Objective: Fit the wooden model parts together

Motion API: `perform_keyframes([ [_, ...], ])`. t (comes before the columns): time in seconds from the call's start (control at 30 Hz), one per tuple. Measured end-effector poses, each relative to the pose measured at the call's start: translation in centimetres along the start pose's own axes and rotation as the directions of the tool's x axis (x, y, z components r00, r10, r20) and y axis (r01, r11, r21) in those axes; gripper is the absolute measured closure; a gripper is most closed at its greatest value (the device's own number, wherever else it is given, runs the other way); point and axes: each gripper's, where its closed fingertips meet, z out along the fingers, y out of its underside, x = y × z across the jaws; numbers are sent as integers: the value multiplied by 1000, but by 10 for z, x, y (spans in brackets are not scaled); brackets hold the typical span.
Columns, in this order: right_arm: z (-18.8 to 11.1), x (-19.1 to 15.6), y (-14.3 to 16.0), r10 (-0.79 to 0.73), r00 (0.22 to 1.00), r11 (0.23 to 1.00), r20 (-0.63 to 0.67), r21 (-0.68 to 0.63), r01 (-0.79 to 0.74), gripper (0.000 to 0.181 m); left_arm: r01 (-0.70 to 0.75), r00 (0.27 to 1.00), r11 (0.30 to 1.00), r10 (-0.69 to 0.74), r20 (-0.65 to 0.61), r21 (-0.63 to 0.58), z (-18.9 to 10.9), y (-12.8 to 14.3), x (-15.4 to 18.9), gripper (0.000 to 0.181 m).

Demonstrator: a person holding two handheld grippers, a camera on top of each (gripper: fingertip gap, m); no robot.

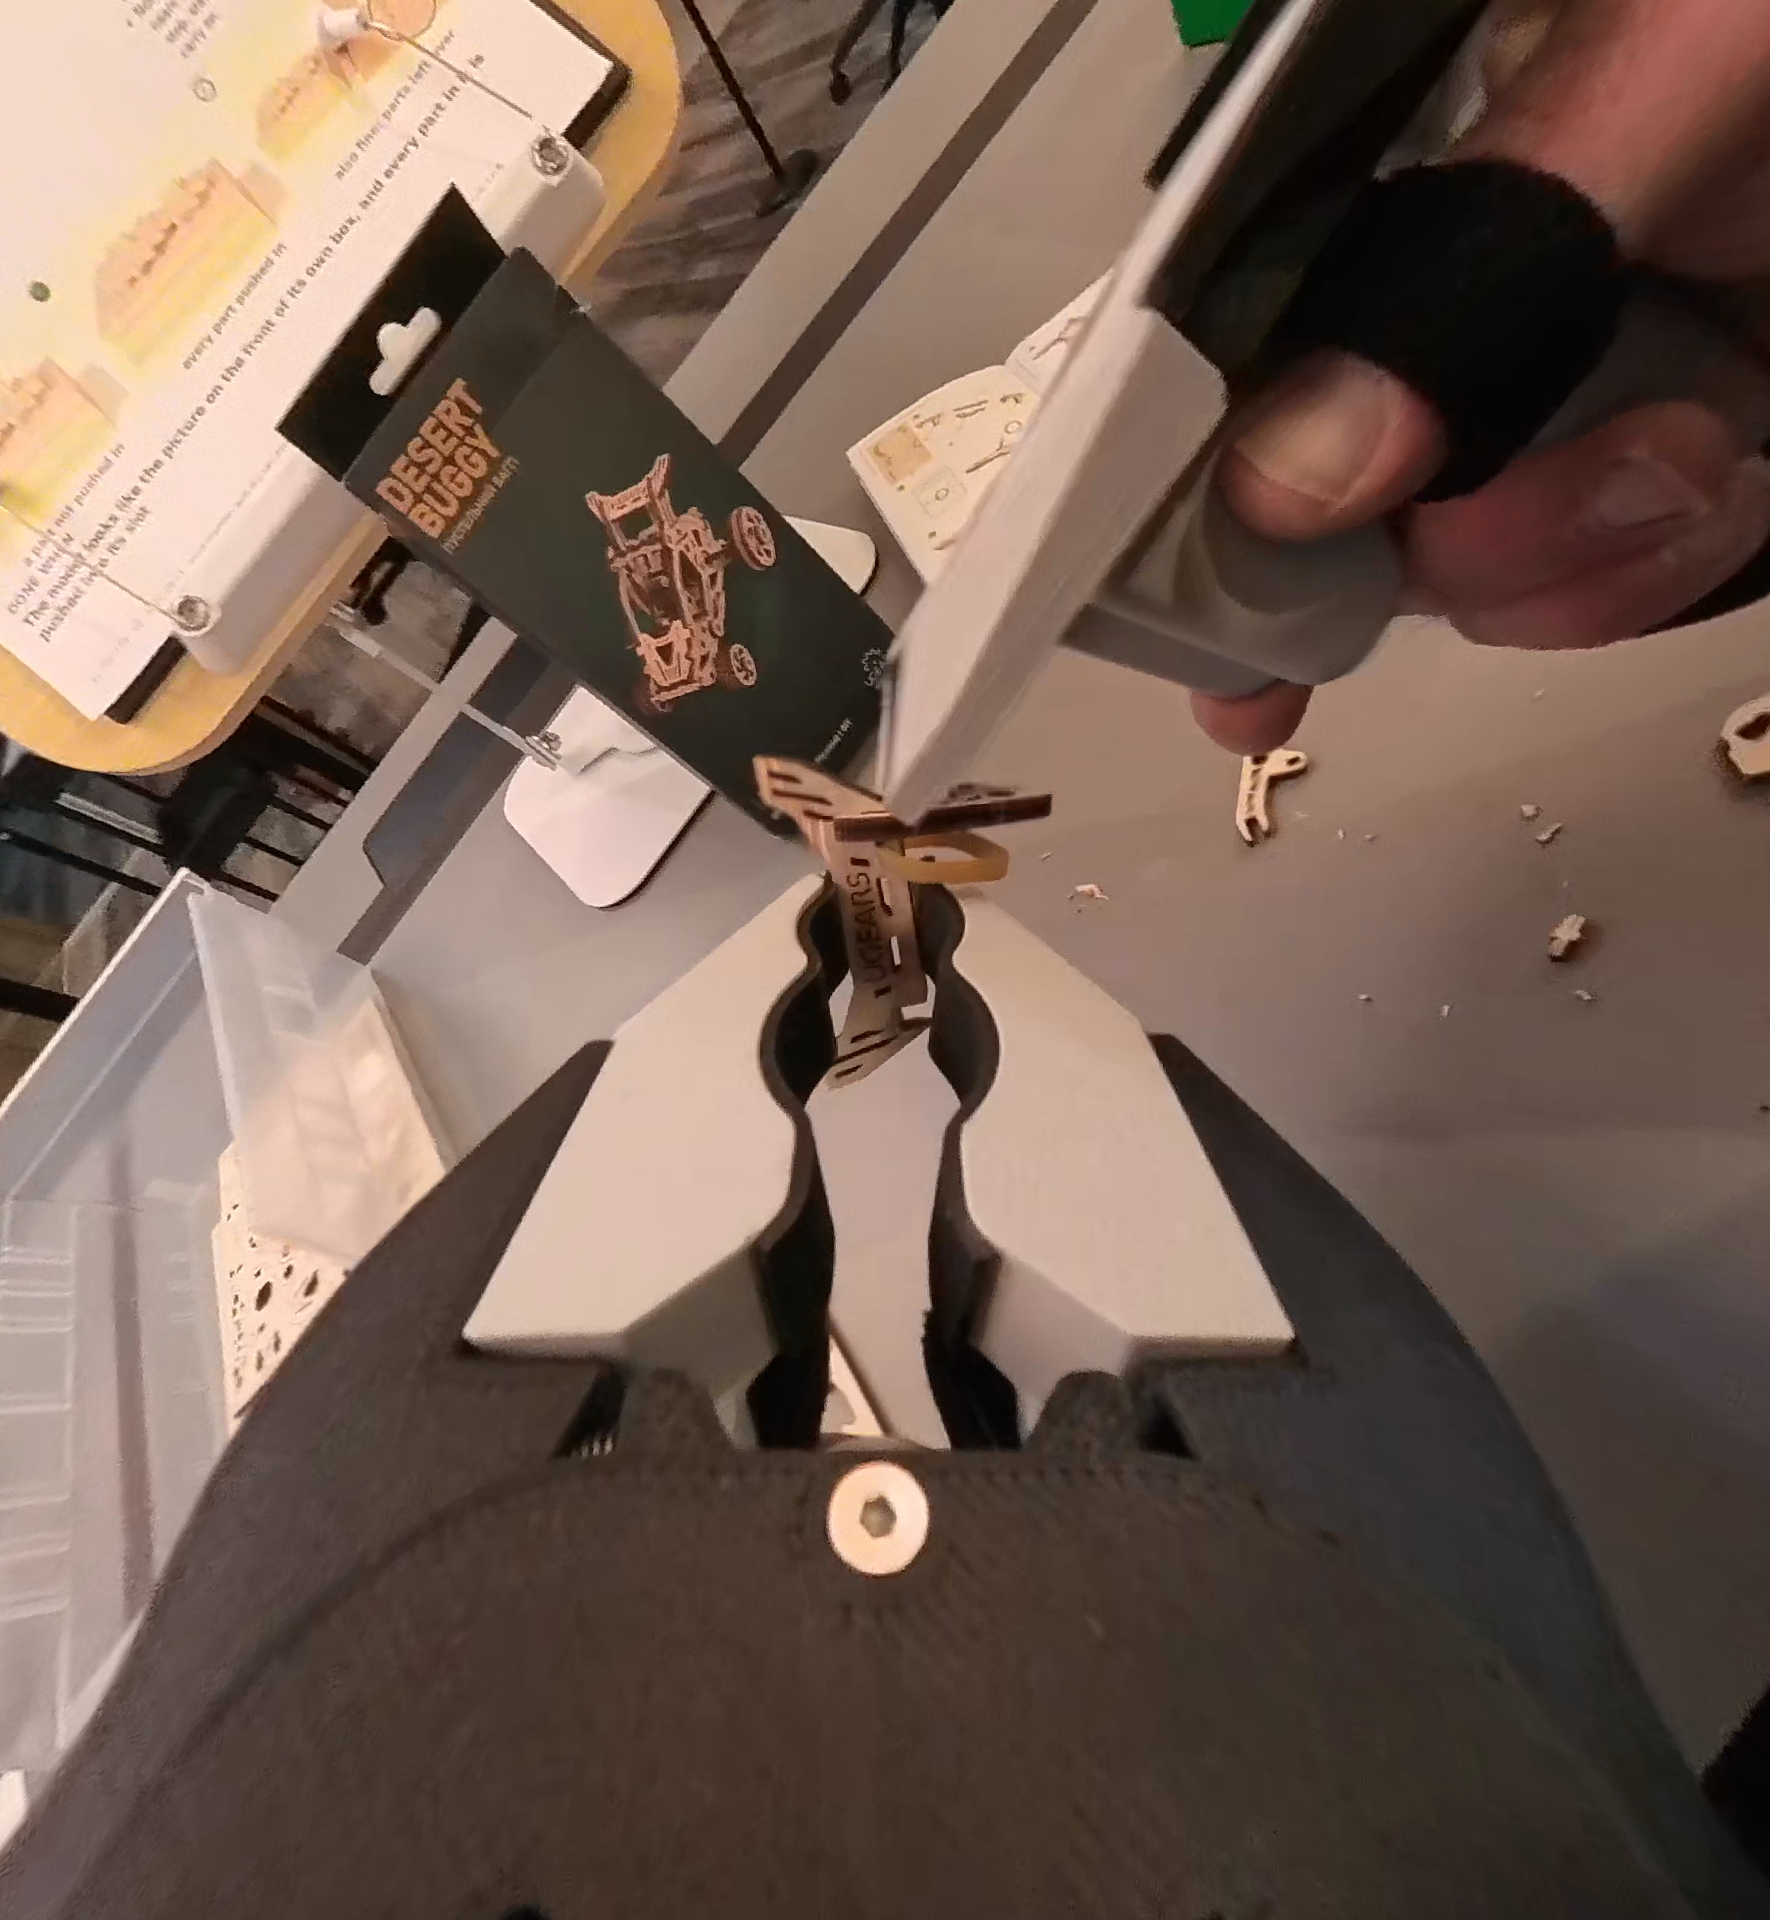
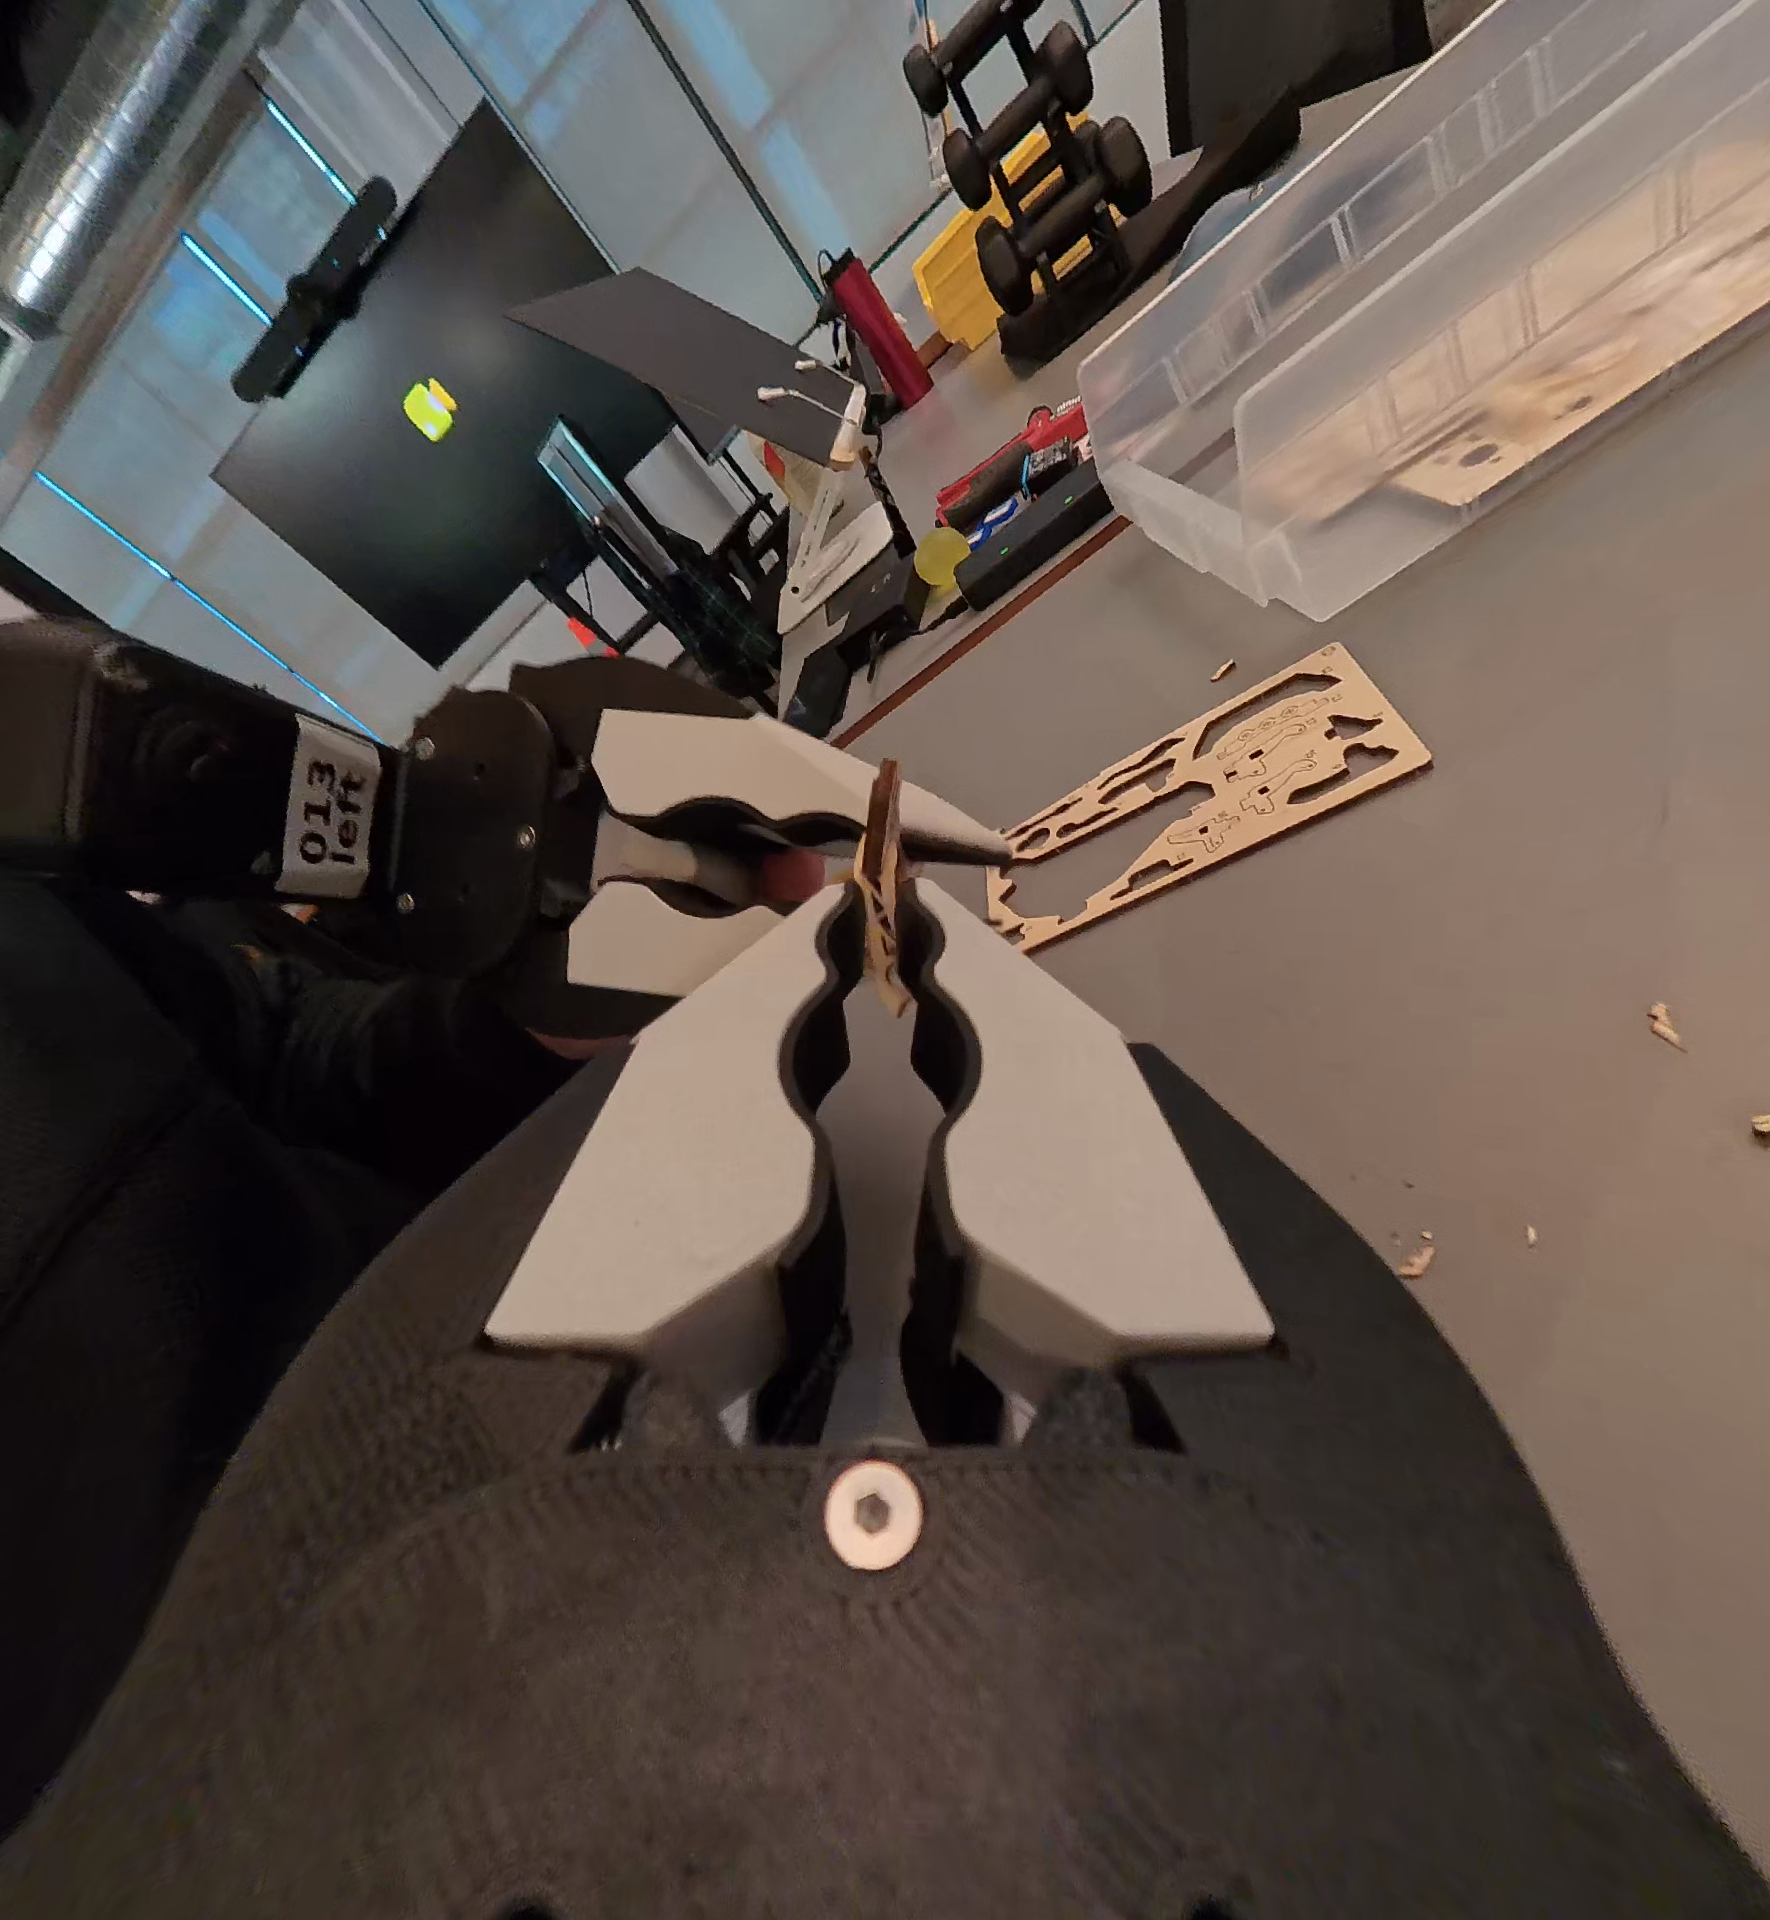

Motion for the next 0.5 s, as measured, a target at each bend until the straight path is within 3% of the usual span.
perform_keyframes([
  [0.3,-7,2,-2,-60,998,998,-10,-5,60,180,64,998,998,-63,-27,8,2,0,-3,171],
  [0.43,-14,-3,5,-168,984,984,-55,-72,164,148,223,971,971,-213,-110,86,1,-7,-4,171],
  [0.5,-13,-8,9,-248,967,964,-67,-115,239,146,257,962,960,-243,-127,109,-1,-11,-6,171],
])
